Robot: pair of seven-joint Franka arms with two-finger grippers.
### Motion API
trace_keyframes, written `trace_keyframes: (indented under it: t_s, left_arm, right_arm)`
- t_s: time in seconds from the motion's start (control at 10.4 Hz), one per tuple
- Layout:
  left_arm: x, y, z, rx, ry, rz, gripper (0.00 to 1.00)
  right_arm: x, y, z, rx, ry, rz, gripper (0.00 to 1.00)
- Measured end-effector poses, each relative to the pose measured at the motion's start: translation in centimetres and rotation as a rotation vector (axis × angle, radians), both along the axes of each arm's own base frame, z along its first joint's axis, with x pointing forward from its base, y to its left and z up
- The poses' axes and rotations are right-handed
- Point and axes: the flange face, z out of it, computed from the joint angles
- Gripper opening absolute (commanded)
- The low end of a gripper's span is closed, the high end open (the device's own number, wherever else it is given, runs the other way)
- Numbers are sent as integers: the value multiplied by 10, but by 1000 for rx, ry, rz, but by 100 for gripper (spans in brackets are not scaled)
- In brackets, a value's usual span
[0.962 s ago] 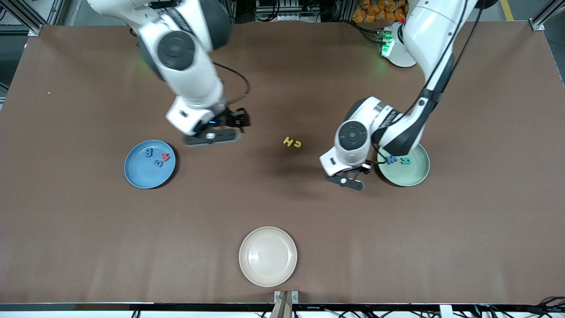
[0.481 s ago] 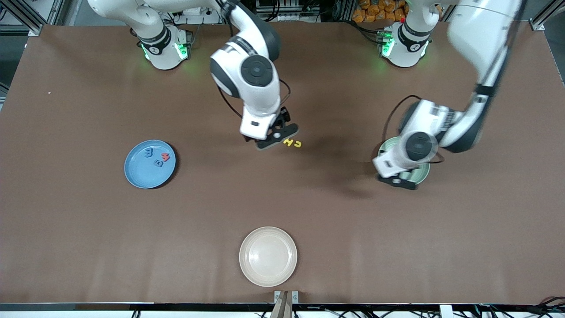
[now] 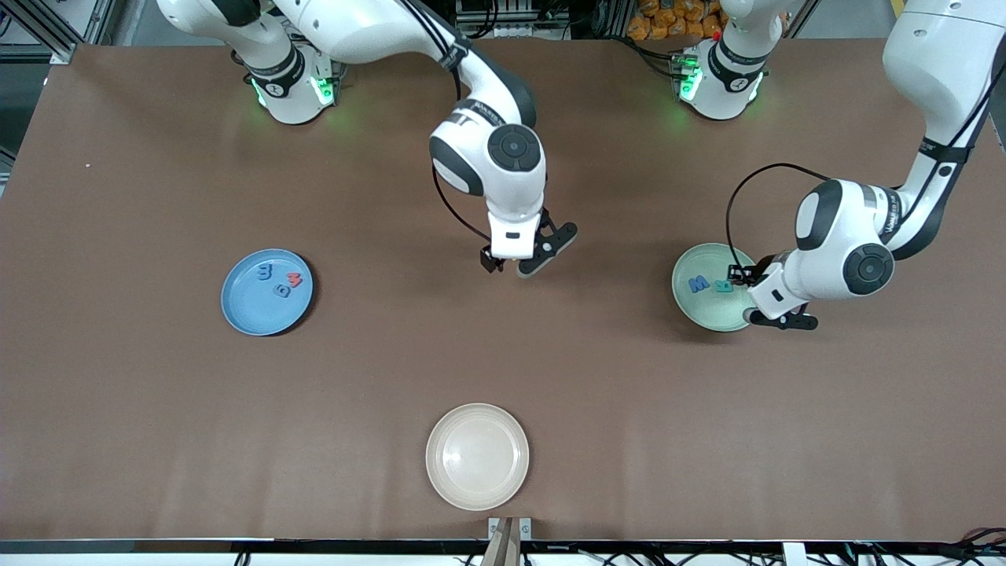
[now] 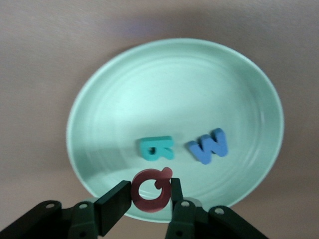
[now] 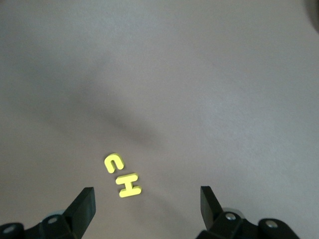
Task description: Sort upper and lower case letters into plates
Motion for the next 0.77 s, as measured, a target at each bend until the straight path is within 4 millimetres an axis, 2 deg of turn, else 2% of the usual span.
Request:
trace_keyframes:
  t_s: [0.19, 0.29, 0.38, 0.48, 0.77]
  left_arm:
    - [-8, -8, -7, -6, 19, 21, 37]
    - [-14, -9, -12, -12, 32, 32, 48]
    - [-17, -9, -15, -13, 37, 35, 84]
    - [-18, -9, -16, -14, 37, 36, 100]
    - [-17, -9, -16, -15, 33, 37, 100]
  right_arm:
    - [-7, 10, -32, -7, 6, 46, 74]
    - [-12, 15, -50, -7, 9, 86, 74]
    - [-16, 19, -64, -9, 14, 114, 73]
    - [-22, 24, -72, -12, 18, 131, 71]
    - [-38, 35, -83, -31, 16, 173, 68]
